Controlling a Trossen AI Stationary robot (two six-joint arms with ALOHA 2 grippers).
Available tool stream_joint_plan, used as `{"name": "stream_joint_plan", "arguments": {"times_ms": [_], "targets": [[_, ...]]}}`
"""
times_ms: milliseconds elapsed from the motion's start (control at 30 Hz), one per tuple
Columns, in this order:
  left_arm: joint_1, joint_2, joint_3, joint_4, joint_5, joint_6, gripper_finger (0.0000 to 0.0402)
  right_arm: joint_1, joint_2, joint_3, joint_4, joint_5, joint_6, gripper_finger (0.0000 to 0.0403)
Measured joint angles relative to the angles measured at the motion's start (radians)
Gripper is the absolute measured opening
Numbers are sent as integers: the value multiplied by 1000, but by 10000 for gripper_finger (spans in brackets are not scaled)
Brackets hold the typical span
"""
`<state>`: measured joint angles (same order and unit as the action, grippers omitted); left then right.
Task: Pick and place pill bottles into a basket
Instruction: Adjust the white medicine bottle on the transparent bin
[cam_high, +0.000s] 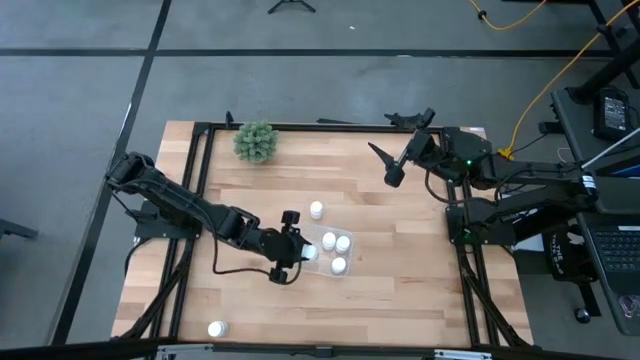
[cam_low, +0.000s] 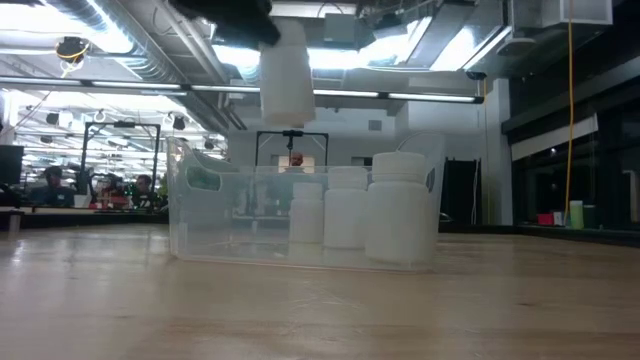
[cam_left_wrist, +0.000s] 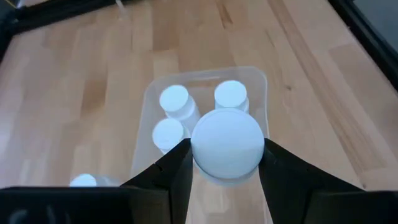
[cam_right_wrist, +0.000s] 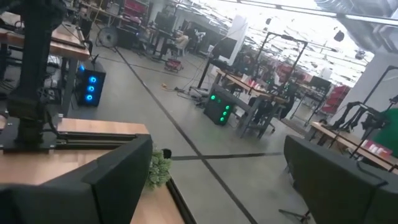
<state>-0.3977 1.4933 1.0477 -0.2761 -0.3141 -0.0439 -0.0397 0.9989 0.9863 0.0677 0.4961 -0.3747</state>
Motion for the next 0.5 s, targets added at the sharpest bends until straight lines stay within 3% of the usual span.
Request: {"name": "stream_joint_plan", "arguments": {"times_ms": [500], "targets": [[38, 0, -187, 164, 64, -100, 150, 48, 0, 0, 0, -2, -23, 365]]}}
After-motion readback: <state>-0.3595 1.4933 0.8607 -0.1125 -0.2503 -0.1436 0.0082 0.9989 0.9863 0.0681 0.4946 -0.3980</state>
